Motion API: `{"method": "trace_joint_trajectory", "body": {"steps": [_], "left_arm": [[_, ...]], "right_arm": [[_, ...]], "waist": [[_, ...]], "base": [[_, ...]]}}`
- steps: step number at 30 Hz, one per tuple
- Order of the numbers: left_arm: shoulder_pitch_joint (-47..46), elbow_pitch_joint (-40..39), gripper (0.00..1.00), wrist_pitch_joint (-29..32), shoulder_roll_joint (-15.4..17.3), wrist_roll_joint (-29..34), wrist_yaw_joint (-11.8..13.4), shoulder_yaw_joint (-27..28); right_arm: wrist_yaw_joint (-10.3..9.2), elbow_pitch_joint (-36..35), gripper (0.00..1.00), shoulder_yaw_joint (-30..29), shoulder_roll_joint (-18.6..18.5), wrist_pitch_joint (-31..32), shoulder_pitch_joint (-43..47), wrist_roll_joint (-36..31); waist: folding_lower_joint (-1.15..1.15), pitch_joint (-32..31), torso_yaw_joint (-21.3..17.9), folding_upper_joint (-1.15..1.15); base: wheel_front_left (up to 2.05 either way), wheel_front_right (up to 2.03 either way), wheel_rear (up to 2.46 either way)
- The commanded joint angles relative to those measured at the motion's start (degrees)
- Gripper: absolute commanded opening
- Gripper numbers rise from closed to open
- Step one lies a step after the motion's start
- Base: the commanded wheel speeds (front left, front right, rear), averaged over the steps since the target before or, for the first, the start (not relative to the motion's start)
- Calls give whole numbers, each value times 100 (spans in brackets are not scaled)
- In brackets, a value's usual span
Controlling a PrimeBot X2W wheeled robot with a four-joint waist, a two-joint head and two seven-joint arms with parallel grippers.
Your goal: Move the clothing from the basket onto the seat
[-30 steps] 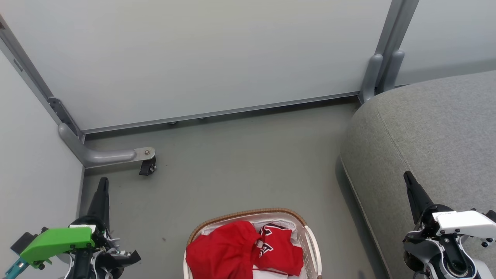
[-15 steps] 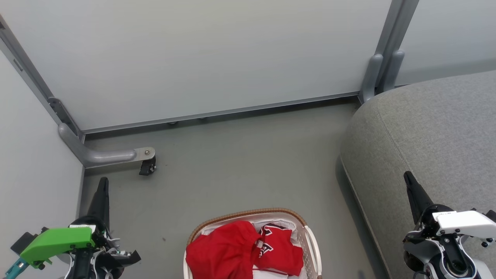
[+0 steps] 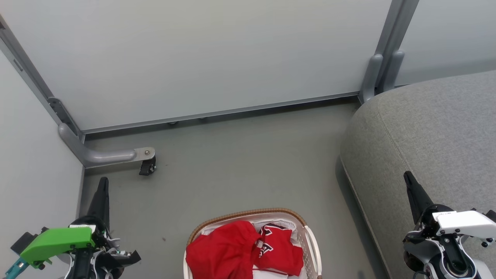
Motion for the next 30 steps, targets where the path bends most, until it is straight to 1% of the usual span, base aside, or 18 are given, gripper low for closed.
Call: {"method": "trace_joint_trajectory", "body": {"steps": [1,13,14,17,23,26,30], "left_arm": [[61,-6,0,-4,12,17,-21,-1],[61,-6,0,-4,12,17,-21,-1],[0,-1,100,-2,0,1,0,0],[50,154,100,-2,-32,-1,8,-3],[32,197,100,-178,-21,102,6,-48],[33,232,100,-266,11,299,5,-84],[25,274,100,-369,25,755,4,-67]], "right_arm": [[4,-1,0,-13,-15,13,59,-19],[4,-1,0,-13,-15,10,59,-20],[0,-1,100,-1,1,4,-1,-1],[0,146,100,10,49,3,45,0],[0,112,100,121,-12,-166,27,-181],[0,160,100,173,-74,-263,3,-418],[0,181,100,110,-78,-365,-36,-900]], "waist": [[0,0,0,0],[0,0,0,0],[0,0,0,0],[0,1,0,0],[0,11,1,0],[0,19,5,0],[0,36,14,0]], "base": [[0,0,0],[0,0,0],[0,0,0],[0,0,0],[0,0,0],[0,0,0],[0,0,0]]}}
